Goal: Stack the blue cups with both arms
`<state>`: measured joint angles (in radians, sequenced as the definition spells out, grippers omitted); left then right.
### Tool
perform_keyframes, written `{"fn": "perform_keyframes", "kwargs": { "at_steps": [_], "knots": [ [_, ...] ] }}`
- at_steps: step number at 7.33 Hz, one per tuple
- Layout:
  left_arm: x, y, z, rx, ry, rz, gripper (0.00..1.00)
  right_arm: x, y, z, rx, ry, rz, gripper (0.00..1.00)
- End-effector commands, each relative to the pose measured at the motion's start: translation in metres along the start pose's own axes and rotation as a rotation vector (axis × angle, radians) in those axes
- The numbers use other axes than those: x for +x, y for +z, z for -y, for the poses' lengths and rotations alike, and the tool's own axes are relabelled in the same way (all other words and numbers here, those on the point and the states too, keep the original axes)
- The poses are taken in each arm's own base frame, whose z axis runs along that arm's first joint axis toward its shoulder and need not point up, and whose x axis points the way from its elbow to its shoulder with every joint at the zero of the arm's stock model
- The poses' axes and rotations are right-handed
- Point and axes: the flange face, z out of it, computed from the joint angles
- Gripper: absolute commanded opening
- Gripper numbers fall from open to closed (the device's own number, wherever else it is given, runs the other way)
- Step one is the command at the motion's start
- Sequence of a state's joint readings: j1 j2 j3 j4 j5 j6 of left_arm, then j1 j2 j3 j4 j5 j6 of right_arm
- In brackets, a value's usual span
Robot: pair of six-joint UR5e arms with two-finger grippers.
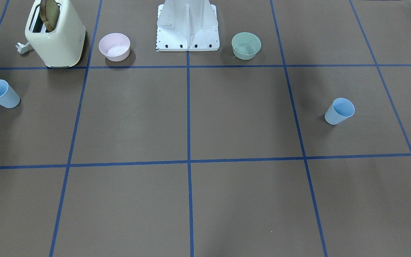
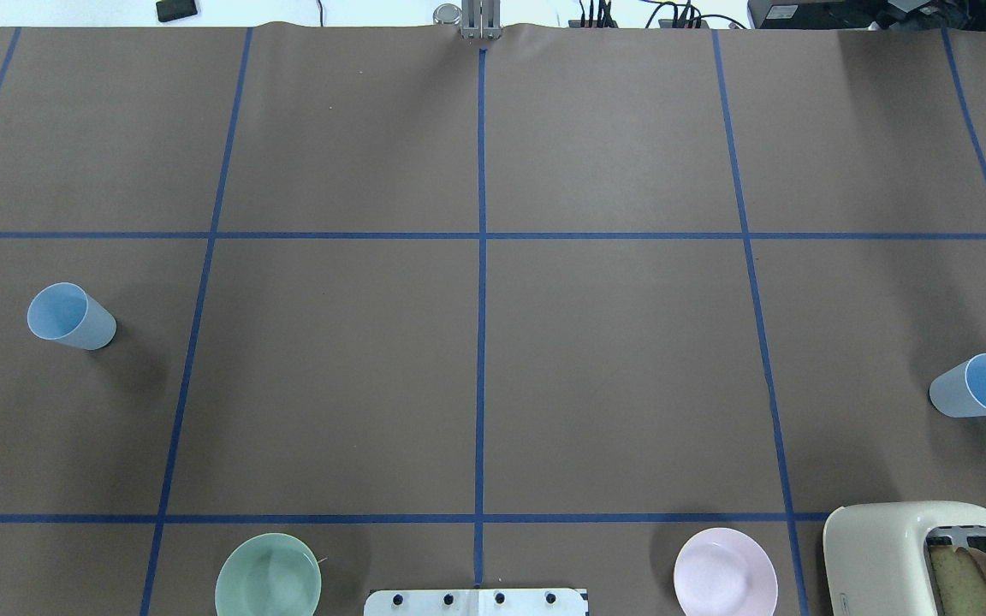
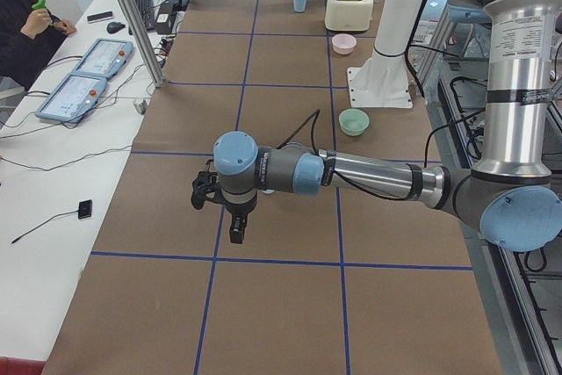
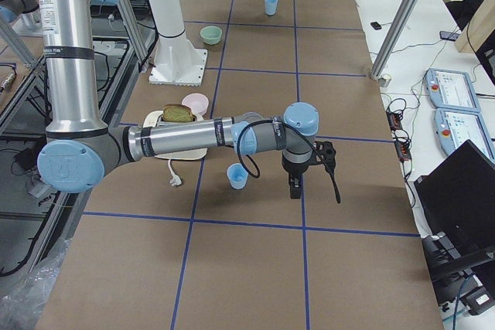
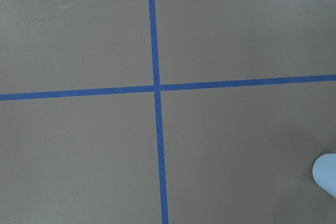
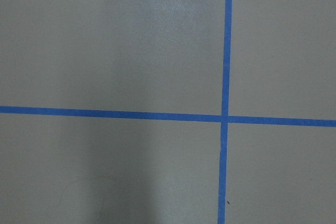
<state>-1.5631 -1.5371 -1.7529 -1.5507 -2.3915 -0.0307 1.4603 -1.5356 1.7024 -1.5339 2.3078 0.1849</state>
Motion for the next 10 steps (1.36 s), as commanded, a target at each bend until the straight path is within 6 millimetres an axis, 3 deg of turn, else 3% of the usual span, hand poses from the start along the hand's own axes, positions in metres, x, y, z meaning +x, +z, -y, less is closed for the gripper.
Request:
{"fn": "perform_keyframes", "kwargs": {
  "at_steps": [1, 2, 4, 6, 9, 10],
  "knots": [
    [0.002, -0.002, 0.001, 0.002, 0.001, 0.0, 0.99, 0.004, 0.003, -0.005, -0.005, 0.013, -0.003, 1.0],
    [0.003, -0.002, 0.001, 0.003, 0.004, 0.0, 0.99, 0.008, 0.007, -0.008, -0.014, 0.052, -0.002, 1.0],
    [0.015, -0.011, 0.003, 0.022, 0.026, -0.001, 0.99, -0.002, -0.001, -0.001, 0.008, 0.193, 0.002, 1.0],
    [0.047, -0.01, 0.006, 0.025, -0.016, -0.012, 0.99, -0.006, -0.002, -0.007, 0.007, 0.194, 0.029, 1.0],
    [0.09, 0.027, -0.002, 0.036, -0.039, -0.051, 0.99, -0.014, 0.004, -0.021, -0.021, 0.143, 0.189, 1.0],
    [0.098, 0.041, -0.013, 0.041, -0.06, -0.069, 0.99, -0.008, 0.015, -0.038, -0.026, 0.097, 0.273, 1.0]
  ]
}}
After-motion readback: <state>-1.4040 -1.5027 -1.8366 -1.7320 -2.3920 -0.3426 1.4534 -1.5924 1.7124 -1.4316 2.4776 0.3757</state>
